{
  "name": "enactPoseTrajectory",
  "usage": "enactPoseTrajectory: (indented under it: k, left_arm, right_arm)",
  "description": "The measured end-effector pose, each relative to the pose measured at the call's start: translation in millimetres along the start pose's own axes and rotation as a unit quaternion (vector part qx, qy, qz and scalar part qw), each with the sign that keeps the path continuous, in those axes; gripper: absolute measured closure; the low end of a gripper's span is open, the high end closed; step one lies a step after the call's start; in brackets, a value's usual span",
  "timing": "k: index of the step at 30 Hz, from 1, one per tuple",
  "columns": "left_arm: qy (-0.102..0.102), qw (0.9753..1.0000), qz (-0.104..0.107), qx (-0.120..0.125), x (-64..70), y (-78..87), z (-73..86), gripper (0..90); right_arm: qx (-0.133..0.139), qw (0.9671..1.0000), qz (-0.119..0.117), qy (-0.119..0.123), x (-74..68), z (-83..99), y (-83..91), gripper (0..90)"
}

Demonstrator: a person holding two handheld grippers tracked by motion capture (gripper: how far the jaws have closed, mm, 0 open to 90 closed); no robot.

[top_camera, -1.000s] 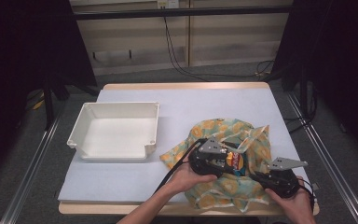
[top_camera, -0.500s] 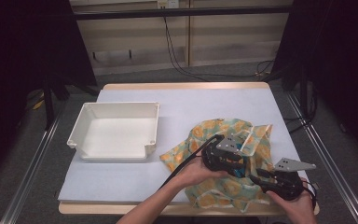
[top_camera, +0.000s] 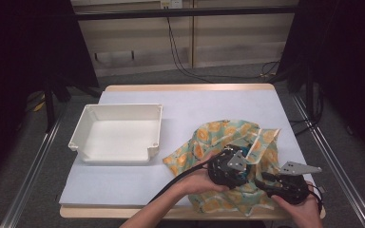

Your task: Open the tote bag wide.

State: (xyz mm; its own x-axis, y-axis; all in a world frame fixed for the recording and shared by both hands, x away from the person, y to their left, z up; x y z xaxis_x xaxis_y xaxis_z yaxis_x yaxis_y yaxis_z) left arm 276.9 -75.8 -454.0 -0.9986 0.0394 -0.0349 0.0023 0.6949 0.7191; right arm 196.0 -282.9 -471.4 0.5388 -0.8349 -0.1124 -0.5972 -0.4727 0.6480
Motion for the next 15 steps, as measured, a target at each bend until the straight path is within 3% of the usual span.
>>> enactPoseTrajectory:
  k: [7,9,12,13,15]
  left_arm:
    - [-0.017,0.9998,0.003,-0.013,7.2,-7.2,0.5,54.7]
    - [-0.014,0.9997,0.017,-0.014,8.6,-7.9,0.7,53.0]
    - [-0.022,0.9994,0.019,-0.017,10.5,-7.6,1.0,48.1]
    - [-0.017,0.9992,0.034,-0.012,10.3,-8.0,1.7,48.1]
    - [-0.026,0.9994,0.017,-0.015,13.9,-9.0,2.2,46.5]
  right_arm:
    - [-0.001,1.0,-0.002,0.0,0.5,0.6,-1.0,55.6]
    - [-0.001,1.0,-0.002,0.0,0.5,0.8,-0.9,55.4]
    - [-0.001,1.0,-0.003,-0.001,0.6,0.8,-0.7,55.2]
    - [-0.001,1.0,-0.003,-0.001,0.6,0.8,-0.7,55.2]
    - [-0.001,1.0,-0.004,-0.001,0.7,1.0,-0.8,55.1]
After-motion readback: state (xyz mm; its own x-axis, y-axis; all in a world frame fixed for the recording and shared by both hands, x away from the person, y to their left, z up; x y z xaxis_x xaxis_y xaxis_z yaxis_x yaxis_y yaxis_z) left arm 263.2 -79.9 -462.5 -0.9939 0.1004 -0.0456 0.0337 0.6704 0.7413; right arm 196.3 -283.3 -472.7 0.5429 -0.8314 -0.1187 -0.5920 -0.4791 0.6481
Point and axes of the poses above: each handheld gripper's, and its own axes: y roughly backward along the jaws, z roughly out of its underside, x roughly to its right, the point moved 1 cm from there along -y, roughly forward along the jaws
